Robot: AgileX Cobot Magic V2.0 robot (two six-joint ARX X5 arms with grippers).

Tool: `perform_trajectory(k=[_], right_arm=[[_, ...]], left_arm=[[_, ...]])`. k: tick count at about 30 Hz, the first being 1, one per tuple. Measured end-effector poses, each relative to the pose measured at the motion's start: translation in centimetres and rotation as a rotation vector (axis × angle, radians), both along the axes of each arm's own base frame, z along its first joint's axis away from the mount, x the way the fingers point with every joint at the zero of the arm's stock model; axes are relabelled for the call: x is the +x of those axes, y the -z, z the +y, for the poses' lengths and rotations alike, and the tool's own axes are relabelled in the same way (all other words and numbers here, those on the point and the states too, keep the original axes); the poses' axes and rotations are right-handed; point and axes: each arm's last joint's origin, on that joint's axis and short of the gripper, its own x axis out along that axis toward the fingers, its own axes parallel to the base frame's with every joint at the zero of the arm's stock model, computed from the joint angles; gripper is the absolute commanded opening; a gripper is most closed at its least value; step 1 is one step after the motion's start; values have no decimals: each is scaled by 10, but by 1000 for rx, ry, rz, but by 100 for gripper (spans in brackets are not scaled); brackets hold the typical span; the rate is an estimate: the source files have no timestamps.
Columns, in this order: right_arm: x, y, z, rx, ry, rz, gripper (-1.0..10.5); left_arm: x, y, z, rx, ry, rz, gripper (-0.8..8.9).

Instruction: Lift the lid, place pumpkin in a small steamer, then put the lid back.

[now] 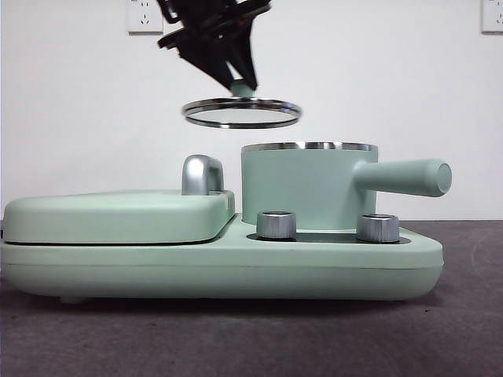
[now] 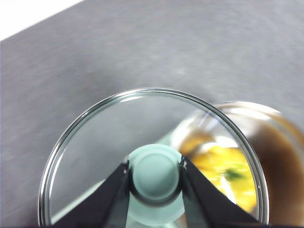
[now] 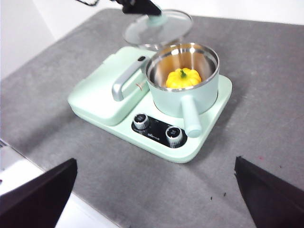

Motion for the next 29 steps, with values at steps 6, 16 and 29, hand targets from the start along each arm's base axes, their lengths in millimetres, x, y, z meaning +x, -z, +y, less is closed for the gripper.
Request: perform_trajectory(k=[6,16,29], right_arm=[[-3,3,-2,17,4,-9,528],[0,7,0,3,12,8,528],[0,7,0,24,24,24,528]], left_arm=[[-24,0,-34,1,102,0,11],[-32,17,-58,42,177,18,11],[-22,33,-67,52,184,23,11]])
